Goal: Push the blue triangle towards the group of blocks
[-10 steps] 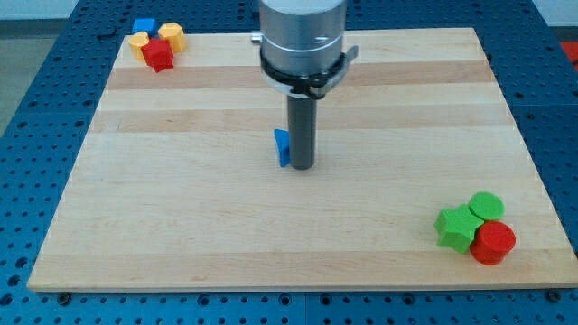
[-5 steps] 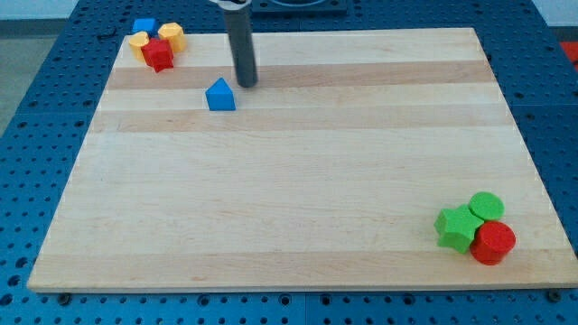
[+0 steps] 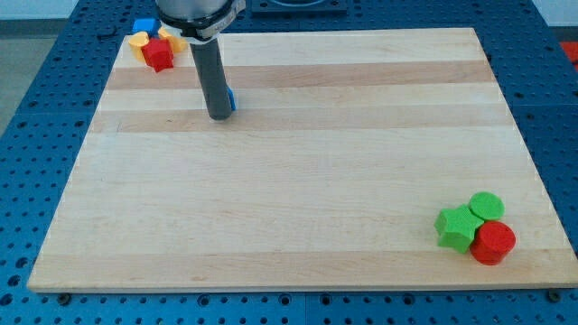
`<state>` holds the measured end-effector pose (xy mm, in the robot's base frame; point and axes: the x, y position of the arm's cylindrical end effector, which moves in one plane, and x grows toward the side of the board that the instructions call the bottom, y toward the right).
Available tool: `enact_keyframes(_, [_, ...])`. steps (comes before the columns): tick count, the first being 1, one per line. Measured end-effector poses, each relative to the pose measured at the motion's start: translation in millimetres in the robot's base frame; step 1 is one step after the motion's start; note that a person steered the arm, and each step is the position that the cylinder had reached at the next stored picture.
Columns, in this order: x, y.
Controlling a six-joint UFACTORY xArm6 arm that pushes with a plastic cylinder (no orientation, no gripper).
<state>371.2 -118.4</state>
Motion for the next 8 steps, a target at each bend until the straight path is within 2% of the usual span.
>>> enact_keyframes(3, [-118.0,13.6])
enact_keyframes(8, [-118.5,-48.1])
